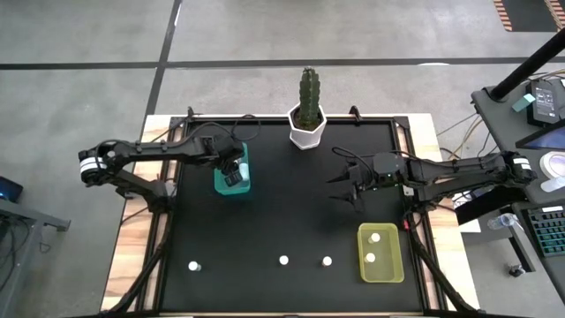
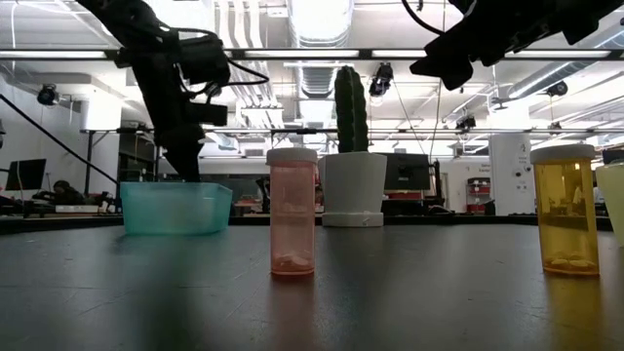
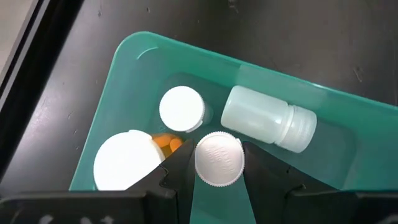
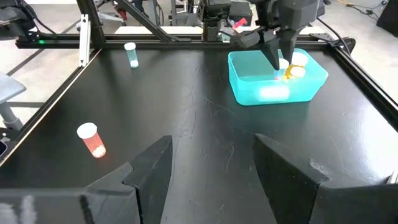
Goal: Pick and place medicine bottles into bin by pill shape (circle, oval)
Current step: Put the top blue capsule bottle into the blue bin
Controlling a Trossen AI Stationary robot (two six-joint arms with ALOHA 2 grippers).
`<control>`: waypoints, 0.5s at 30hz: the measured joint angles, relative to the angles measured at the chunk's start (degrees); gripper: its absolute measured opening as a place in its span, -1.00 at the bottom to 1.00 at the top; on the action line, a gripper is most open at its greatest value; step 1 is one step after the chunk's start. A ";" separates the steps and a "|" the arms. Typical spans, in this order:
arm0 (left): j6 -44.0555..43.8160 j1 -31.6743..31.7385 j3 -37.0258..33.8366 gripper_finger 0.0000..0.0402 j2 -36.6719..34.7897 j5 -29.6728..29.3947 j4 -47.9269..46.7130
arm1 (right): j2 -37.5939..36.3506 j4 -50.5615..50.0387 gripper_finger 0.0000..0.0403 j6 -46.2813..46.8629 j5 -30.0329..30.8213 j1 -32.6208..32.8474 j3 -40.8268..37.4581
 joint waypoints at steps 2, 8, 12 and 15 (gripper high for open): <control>-0.03 0.00 -0.63 -0.47 -0.08 0.00 0.85 | 0.00 0.00 0.07 -0.01 0.01 0.00 0.00; -0.03 0.00 -1.19 -0.41 -0.11 -0.02 1.33 | 0.00 0.00 0.07 0.02 0.02 0.00 0.00; -0.03 0.00 -1.19 -0.41 -0.13 -0.12 1.35 | 0.00 0.00 0.07 0.02 0.00 0.00 0.00; -1.21 0.00 -1.19 -0.40 -0.15 -0.26 1.35 | 0.00 0.00 0.07 0.02 0.02 0.00 0.00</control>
